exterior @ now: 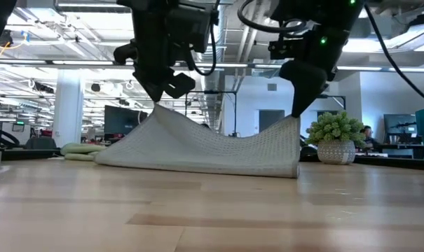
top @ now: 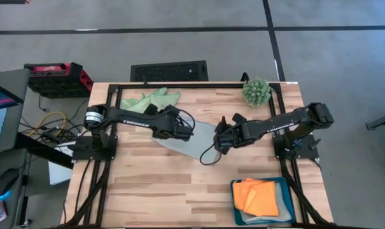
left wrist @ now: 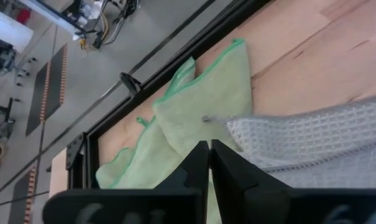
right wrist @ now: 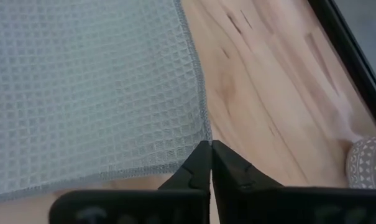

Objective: Fold microfiber towels
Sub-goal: Fold the gray towel

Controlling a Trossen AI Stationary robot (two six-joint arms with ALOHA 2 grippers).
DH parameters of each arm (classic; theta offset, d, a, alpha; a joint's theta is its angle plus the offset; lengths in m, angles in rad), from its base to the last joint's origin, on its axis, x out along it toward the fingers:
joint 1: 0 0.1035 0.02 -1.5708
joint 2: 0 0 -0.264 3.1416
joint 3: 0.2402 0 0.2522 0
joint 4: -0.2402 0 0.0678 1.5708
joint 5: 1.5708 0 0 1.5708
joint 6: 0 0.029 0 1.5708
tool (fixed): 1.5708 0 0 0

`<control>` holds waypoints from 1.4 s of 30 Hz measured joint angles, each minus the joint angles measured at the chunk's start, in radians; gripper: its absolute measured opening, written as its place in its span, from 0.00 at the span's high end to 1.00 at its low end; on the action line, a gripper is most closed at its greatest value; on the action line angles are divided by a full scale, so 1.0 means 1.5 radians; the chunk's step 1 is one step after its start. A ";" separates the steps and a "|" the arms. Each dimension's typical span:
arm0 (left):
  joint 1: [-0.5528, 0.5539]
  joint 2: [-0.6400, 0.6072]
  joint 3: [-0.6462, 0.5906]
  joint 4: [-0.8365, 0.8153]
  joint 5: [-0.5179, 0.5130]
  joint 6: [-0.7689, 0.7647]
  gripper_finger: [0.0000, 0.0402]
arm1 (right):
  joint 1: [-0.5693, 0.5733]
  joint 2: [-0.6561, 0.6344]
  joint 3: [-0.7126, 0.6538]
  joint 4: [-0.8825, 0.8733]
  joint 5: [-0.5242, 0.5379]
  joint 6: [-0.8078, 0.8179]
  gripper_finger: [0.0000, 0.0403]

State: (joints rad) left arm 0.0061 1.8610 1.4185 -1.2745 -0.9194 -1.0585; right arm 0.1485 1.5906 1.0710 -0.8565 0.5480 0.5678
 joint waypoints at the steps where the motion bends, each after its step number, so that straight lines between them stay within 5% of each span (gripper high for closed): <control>1: 0.003 0.000 0.000 0.004 0.004 0.002 0.97 | -0.003 0.000 0.000 0.000 0.000 0.000 0.92; 14: 0.039 0.000 0.000 0.059 0.028 0.110 0.74 | -0.038 0.001 0.000 0.003 -0.001 0.010 0.70; 19: 0.033 0.000 0.000 0.056 0.144 0.215 0.71 | -0.044 0.001 0.000 0.003 -0.001 0.007 0.59; 25: 0.002 0.000 0.000 0.045 0.378 0.293 0.72 | -0.043 0.001 0.000 0.003 -0.002 0.010 0.51; 42: -0.053 0.005 -0.186 0.109 0.487 0.572 0.72 | -0.044 0.001 0.000 0.003 -0.052 0.002 0.47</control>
State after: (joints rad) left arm -0.0731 1.8679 1.1392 -1.1103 -0.1883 -0.2007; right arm 0.0826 1.5913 1.0710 -0.8515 0.4694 0.5702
